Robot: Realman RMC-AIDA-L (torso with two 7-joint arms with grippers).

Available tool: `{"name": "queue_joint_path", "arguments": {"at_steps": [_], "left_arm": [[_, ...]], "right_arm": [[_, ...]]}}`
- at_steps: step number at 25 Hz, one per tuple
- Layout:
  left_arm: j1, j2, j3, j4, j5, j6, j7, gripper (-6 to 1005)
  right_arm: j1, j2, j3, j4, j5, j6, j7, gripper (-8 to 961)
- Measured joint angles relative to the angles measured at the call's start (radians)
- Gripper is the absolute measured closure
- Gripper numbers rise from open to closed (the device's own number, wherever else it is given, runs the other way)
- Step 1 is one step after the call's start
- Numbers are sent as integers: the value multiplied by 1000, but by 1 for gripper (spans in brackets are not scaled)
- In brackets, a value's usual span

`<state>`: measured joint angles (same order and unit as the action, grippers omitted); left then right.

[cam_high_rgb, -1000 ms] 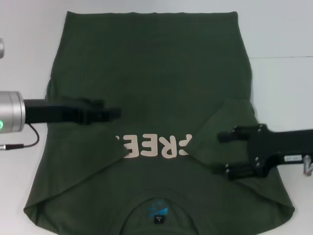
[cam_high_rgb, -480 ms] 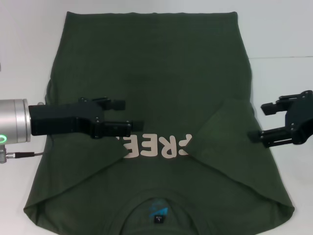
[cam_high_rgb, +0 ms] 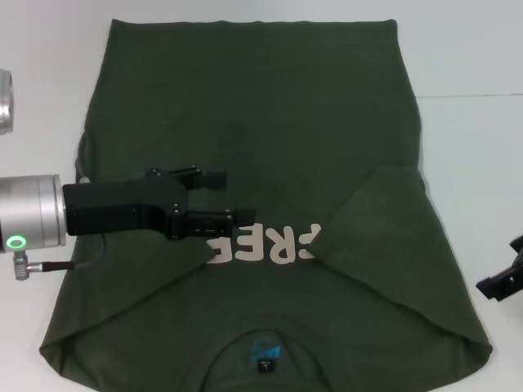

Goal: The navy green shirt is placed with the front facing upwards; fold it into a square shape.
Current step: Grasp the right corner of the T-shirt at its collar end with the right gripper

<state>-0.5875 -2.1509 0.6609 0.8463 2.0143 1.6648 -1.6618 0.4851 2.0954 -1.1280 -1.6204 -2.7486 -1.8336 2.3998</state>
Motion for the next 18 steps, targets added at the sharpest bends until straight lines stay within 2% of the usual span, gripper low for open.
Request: {"name": "queue_joint_path", "arguments": {"at_steps": [6,12,17,18], "left_arm": [[1,-7,-2,-10,-13,-21,20,51],[10,-10,-2,-64,-52,-65,41,52],[14,-10,-1,-73,-52,-62,41,53],[15,-10,-2,-73,-52,-61,41,53]], "right_arm": [[18,1,-31,60,-14,-52,36,38],[2,3,-113,125,-11,-25,69,59],[-1,4,-131,184,7,13,72,224],[-3,4,-136,189,10,20,74,224]]}}
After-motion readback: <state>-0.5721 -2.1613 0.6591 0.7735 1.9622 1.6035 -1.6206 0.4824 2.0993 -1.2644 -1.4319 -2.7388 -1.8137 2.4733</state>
